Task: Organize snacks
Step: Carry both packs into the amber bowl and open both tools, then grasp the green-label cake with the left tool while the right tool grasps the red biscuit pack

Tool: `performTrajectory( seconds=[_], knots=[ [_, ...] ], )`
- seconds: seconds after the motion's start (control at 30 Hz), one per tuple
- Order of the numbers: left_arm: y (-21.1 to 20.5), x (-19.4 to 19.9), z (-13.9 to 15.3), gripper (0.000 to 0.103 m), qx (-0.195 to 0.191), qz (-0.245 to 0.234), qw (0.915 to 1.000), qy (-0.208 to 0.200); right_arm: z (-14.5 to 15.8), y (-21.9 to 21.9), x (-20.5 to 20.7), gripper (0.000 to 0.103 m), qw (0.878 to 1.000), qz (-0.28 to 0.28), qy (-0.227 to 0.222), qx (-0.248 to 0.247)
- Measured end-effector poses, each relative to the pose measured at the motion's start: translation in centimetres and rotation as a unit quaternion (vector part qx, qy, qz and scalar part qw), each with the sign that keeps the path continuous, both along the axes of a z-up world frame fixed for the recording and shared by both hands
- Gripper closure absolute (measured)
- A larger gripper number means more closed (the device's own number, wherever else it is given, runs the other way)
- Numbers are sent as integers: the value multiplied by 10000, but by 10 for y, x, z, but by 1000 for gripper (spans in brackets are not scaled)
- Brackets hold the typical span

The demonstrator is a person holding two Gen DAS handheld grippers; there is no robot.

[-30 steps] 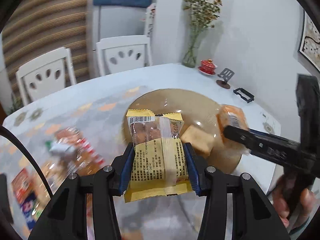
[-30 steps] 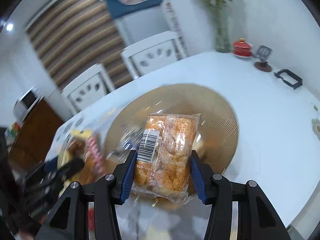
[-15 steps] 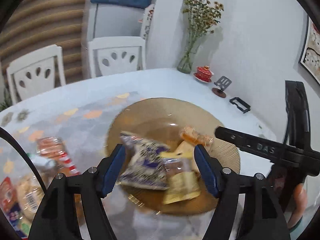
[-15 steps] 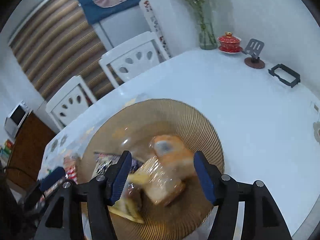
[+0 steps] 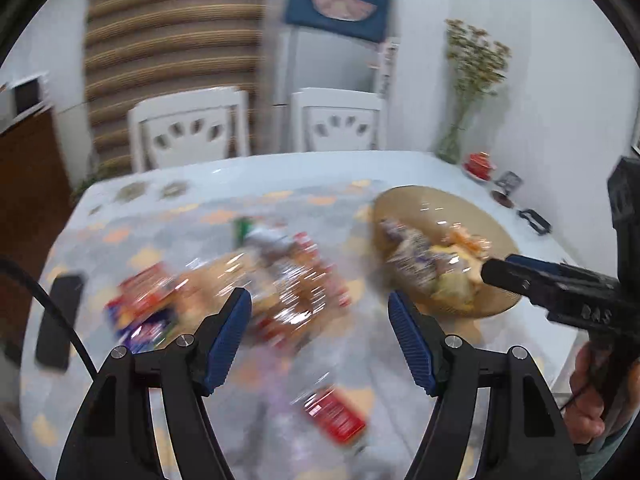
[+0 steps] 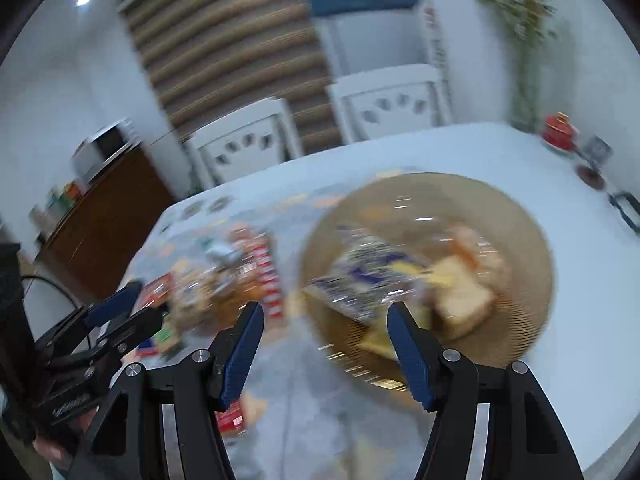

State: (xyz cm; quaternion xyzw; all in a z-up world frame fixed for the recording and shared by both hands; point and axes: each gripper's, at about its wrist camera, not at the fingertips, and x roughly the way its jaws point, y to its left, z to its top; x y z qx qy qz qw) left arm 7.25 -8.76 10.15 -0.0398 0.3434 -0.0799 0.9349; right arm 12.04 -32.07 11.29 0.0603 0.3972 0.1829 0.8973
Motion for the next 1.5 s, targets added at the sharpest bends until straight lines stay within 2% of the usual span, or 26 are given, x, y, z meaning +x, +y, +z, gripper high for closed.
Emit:
performTrajectory(
  seconds=[0.1,0.17,0.27,0.37,0.53,0.67,0.8,1.0,1.1,1.13,1.27,1.33,1.37,1.5],
  knots=[
    [30,-19,-21,34,27,421,9990,138,-21,32,-11,34,9990,427,32,-85],
    [49,-29,-43,34,93,677,9972,306,-43,52,-15,33,9977,649,105,-156],
    [77,-34,-77,34,-121,954,9934,618,-74,74,-15,33,9955,915,75,-252],
    [98,-33,-100,35,-370,1114,9901,773,-94,86,-14,33,9942,1020,-3,-344],
    [110,-27,-122,35,-542,1201,9872,895,-114,84,-7,33,9945,981,26,-353],
    [117,-28,-124,35,-798,1212,9854,886,-117,80,-1,33,9953,938,126,-190],
    [116,-29,-122,35,-849,1223,9848,889,-118,78,0,33,9953,934,204,-148],
    [97,-17,-103,37,-392,1106,9900,778,-116,83,-17,33,9927,1118,415,-154],
    [92,0,-102,48,-230,1057,9897,936,-122,90,-27,33,9880,1372,708,-19],
    [92,7,-105,52,-265,1046,9890,1011,-123,94,-29,33,9876,1401,699,-115],
    [100,27,-114,52,-673,1116,9843,1191,-126,107,-35,33,9859,1444,545,-645],
    [99,36,-115,52,-697,1120,9838,1218,-129,112,-37,35,9836,1520,496,-836],
    [98,41,-117,52,-670,1143,9832,1256,-130,114,-38,41,9830,1548,492,-860],
    [88,54,-119,52,-466,1123,9845,1267,-132,114,-39,43,9827,1552,408,-928]
  ],
)
